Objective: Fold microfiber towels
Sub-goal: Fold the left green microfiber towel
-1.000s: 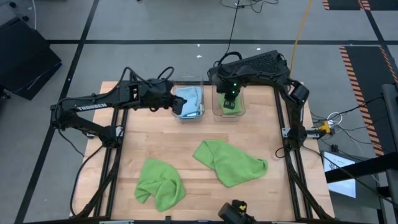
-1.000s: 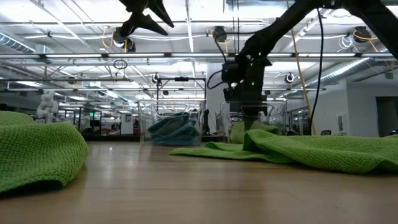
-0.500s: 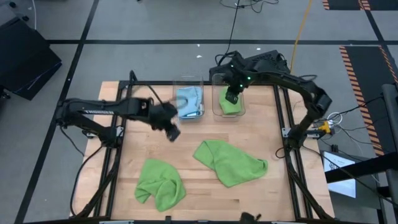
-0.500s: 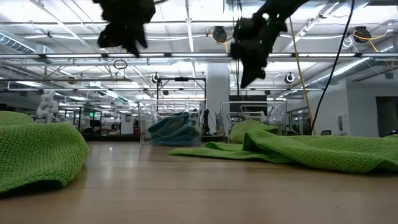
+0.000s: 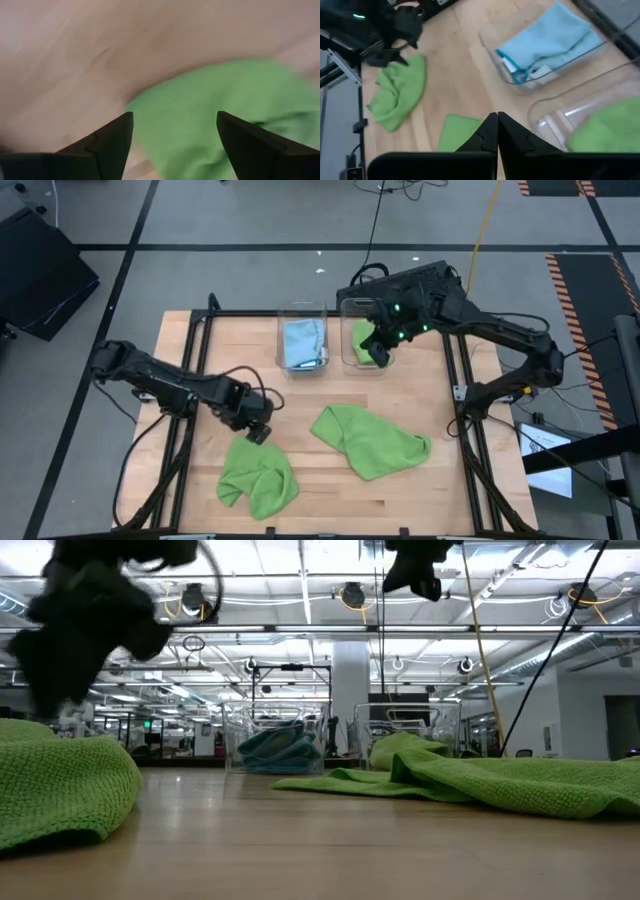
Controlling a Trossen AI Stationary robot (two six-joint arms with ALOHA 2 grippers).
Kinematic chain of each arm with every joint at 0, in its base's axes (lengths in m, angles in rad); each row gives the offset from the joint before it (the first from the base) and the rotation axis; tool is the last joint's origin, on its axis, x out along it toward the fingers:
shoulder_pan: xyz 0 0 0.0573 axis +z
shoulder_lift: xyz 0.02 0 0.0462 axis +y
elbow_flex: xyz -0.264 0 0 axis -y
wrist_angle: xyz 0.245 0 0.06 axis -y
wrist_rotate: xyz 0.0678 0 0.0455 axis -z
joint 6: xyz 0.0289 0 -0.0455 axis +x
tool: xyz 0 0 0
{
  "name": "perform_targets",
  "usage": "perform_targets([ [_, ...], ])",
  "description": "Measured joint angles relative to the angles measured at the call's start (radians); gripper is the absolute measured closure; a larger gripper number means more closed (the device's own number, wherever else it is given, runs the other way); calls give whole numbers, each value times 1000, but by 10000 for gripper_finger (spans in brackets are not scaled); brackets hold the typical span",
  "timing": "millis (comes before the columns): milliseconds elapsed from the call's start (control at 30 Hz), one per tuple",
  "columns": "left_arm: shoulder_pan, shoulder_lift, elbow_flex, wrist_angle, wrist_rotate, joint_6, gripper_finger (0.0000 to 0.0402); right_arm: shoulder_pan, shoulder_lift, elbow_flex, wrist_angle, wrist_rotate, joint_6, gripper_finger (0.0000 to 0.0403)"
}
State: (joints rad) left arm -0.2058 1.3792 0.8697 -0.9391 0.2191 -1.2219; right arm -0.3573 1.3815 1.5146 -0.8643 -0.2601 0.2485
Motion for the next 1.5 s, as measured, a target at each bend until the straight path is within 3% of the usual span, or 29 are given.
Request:
perform_targets([
  [67, -12, 0, -51, 20, 33, -18, 124, 47, -3, 0, 8, 28, 45, 403],
  [200, -35, 0, -108, 54, 77, 98, 149, 129, -1, 0, 26, 47, 121, 403],
  [533, -41, 11, -133, 98, -50, 399, 161, 255, 2, 0, 132, 53, 212, 403],
  [733, -39, 16, -219, 194, 46, 455, 186, 265, 3, 0, 152, 54, 207, 403],
  [867, -43, 16, -242, 230, 91, 488, 241, 264, 3, 0, 149, 52, 181, 403],
  [1033, -40, 16, -241, 310, 72, 511, 373, 264, 3, -4, 153, 51, 141, 403],
  [1200, -42, 14, -146, 286, 77, 486, 395, 259, 3, -42, 153, 50, 97, 403],
  [1500, -58, 8, 185, 186, -194, 509, 398, 221, 3, -129, 168, 46, 179, 403],
])
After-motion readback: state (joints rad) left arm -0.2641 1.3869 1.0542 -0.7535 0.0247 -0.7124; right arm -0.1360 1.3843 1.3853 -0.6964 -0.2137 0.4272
